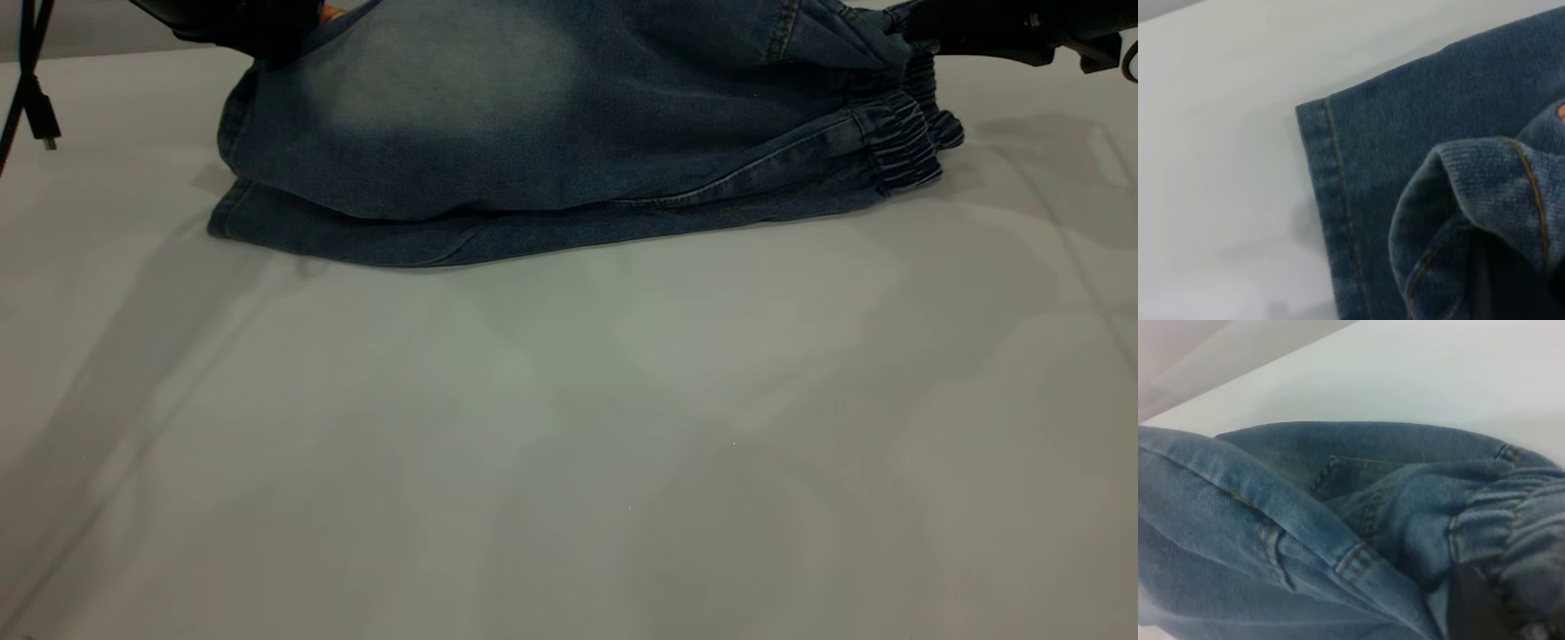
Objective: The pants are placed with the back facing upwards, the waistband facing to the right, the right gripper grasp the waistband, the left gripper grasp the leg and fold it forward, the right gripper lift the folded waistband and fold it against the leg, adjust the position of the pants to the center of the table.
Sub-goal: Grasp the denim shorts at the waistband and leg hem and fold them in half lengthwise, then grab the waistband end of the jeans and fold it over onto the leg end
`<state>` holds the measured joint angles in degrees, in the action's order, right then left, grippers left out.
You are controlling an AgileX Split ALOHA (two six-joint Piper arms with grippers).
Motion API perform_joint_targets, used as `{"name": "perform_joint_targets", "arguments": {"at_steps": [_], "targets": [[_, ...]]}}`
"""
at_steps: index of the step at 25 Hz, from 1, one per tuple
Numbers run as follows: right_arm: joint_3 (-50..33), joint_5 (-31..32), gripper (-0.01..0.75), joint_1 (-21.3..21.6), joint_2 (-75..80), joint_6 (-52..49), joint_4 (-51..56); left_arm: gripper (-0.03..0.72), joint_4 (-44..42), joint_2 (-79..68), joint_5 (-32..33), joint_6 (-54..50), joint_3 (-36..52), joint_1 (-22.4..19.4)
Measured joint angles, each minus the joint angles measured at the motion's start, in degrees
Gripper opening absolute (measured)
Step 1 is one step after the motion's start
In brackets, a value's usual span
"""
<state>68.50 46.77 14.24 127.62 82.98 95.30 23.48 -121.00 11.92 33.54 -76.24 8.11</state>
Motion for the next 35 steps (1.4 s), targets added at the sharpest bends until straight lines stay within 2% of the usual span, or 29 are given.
{"name": "perform_joint_targets", "arguments": {"at_steps": [6, 8, 10, 14, 17, 23, 27, 30, 35], "targets": [[0.0, 0.0, 0.466, 0.0, -0.3, 0.0, 1.1, 0.084, 0.0, 0.0, -0.3, 0.6, 0.0, 0.0], [0.5, -0.1, 0.526, 0.0, -0.3, -0.2, 0.9, 0.084, 0.0, 0.0, -0.3, 0.6, 0.0, 0.0], [0.8, -0.2, 0.552, 0.0, -0.3, -1.2, 0.8, 0.084, 0.0, 0.0, -0.4, 0.6, 0.0, 0.0], [1.0, 0.2, 0.562, 0.0, -0.3, -1.7, 0.7, 0.089, 0.1, 0.0, -0.4, 0.6, 0.1, 0.0], [1.0, 0.6, 0.563, 0.0, -0.3, -2.7, 0.7, 0.135, 0.3, 0.0, -0.4, 0.6, 0.1, 0.0], [1.0, 1.4, 0.563, 0.0, -0.3, -5.4, 0.7, 0.406, 0.7, 0.0, -0.4, 0.6, 0.1, 0.0], [1.0, 1.4, 0.563, 0.0, -0.3, -6.1, 0.7, 0.527, 0.7, 0.0, -0.6, 0.5, 0.1, 0.0], [1.0, 1.5, 0.563, 0.0, -0.3, -8.4, -0.6, 0.558, 0.7, 0.2, -0.6, 0.5, 0.1, 0.0], [1.0, 1.7, 0.563, 0.7, -0.3, -15.7, -7.2, 0.564, 0.7, 3.7, 0.3, 0.5, 0.1, 0.0]]}}
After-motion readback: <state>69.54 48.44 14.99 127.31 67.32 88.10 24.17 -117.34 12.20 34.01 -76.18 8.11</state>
